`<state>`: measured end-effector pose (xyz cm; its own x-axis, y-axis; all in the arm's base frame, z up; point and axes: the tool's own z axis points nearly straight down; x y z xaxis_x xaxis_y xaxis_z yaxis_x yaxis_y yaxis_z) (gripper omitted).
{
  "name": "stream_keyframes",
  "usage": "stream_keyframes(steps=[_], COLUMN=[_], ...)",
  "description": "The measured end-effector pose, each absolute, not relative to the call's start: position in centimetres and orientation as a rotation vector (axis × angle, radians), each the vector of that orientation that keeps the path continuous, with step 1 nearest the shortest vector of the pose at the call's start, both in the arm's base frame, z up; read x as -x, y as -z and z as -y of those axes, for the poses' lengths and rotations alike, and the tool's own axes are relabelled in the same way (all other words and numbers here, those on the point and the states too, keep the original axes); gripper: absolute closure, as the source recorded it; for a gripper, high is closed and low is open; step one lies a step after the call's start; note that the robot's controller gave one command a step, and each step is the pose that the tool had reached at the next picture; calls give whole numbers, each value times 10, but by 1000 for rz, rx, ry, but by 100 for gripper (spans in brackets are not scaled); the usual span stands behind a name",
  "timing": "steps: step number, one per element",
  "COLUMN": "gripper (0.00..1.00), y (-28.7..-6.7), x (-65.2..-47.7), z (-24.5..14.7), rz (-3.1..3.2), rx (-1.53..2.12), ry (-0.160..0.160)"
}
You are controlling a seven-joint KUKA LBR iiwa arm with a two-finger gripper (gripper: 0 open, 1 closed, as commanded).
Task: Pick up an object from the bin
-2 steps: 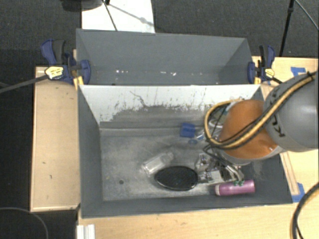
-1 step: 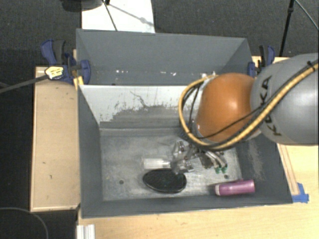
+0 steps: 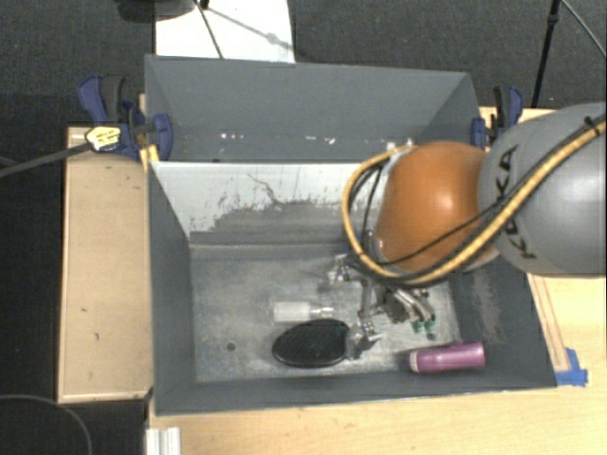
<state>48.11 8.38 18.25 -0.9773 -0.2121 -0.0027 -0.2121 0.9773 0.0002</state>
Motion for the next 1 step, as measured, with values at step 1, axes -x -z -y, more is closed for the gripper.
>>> stream_keyframes(steps=[1], gripper=[0], y=[-97], x=[-494], z=[-98], rz=[-3056], rx=[652], ry=[1])
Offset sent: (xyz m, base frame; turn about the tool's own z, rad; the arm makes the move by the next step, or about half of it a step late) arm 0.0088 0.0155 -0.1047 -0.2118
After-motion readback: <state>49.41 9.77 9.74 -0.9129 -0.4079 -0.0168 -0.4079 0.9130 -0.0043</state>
